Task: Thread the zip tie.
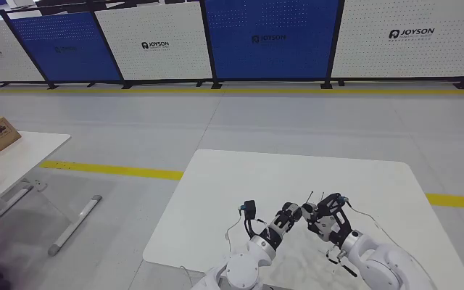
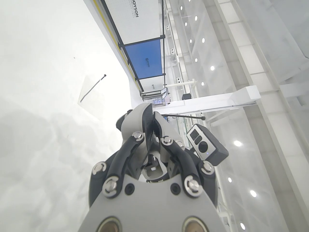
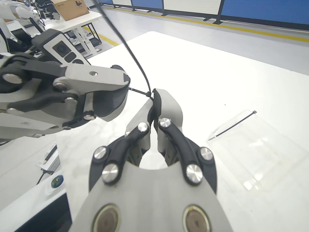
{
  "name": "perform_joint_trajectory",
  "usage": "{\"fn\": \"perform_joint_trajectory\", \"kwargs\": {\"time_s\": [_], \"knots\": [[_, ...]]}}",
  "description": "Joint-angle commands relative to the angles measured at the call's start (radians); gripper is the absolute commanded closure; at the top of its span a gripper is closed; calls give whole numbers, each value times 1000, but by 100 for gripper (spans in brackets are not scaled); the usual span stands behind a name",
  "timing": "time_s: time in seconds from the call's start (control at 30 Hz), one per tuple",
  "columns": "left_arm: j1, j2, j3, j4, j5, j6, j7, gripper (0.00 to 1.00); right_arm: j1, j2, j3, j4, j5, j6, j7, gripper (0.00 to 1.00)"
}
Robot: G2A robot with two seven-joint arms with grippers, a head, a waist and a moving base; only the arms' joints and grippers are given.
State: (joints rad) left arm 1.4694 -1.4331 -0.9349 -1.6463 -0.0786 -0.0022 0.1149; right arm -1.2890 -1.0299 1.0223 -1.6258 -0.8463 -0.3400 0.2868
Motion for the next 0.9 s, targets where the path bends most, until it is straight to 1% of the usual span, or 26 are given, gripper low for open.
{"fn": "perform_joint_trajectory", "kwargs": {"time_s": [0.0,0.57,0.87], "knots": [[0,0,1,-1,0,-3,0,100,2,0,-3,3,-2,0,4,100],[7,0,10,-15,4,-28,2,100,15,5,-33,16,-17,0,27,100],[22,3,5,-34,7,-52,4,100,22,11,-46,19,-19,0,26,100]]}}
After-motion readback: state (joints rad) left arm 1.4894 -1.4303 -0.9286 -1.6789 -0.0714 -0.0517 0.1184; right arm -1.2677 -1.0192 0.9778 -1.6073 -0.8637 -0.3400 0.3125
